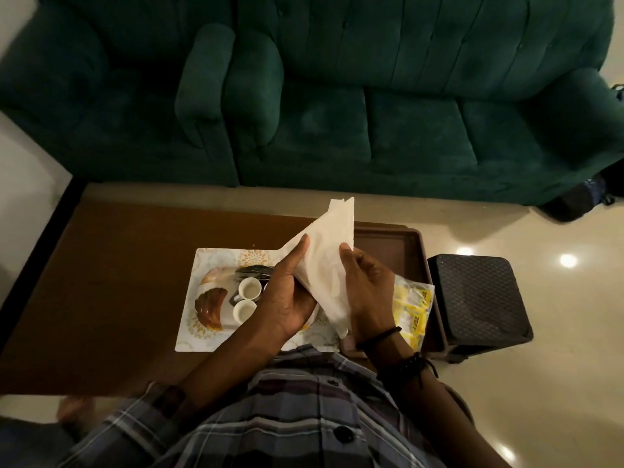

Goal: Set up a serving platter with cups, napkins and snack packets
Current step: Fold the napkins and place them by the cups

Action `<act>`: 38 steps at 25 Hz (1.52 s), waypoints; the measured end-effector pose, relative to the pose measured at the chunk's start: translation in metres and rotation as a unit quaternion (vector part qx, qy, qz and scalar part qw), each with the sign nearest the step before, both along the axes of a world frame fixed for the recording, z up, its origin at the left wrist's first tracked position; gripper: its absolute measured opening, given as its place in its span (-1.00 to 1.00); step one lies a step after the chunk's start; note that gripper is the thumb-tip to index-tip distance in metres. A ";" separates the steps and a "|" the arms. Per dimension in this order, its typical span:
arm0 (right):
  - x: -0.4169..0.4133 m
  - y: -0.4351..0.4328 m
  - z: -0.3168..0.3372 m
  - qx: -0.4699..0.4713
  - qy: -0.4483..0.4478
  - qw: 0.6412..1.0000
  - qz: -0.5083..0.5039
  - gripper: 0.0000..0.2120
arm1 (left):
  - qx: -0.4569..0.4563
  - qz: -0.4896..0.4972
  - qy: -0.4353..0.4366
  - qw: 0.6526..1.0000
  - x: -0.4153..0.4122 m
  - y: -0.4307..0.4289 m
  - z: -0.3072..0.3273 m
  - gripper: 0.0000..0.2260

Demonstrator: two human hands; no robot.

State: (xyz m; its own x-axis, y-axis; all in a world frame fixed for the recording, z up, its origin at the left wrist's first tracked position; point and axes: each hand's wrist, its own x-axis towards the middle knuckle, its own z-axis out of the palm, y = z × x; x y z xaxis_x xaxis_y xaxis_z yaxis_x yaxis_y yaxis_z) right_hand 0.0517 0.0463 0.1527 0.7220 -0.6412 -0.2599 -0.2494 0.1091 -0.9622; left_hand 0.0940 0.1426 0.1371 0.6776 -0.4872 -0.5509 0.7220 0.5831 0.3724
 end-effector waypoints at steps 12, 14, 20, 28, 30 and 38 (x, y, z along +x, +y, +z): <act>0.001 0.001 -0.008 0.027 0.015 1.000 0.002 -0.74 | 0.071 0.031 0.015 0.997 0.002 -0.003 0.002 -0.81; 0.000 0.005 -0.011 0.034 0.027 0.996 0.072 -0.73 | 0.107 0.045 0.006 0.993 0.001 -0.006 0.002 -0.78; -0.002 -0.011 -0.006 -0.017 0.012 0.983 0.183 -0.62 | 0.145 0.051 0.021 0.988 0.006 -0.003 -0.001 -0.68; -0.003 -0.057 0.007 0.010 -0.033 0.977 0.208 -0.59 | 0.161 0.041 -0.077 0.983 0.026 0.013 0.004 -0.70; -0.004 -0.064 0.013 0.032 -0.032 0.963 0.268 -0.59 | 0.131 -0.022 -0.076 0.988 0.030 0.018 0.010 -0.62; -0.003 -0.071 0.026 0.040 0.060 0.930 0.359 -0.71 | 0.365 -0.063 -0.085 0.925 0.032 0.008 0.027 -0.69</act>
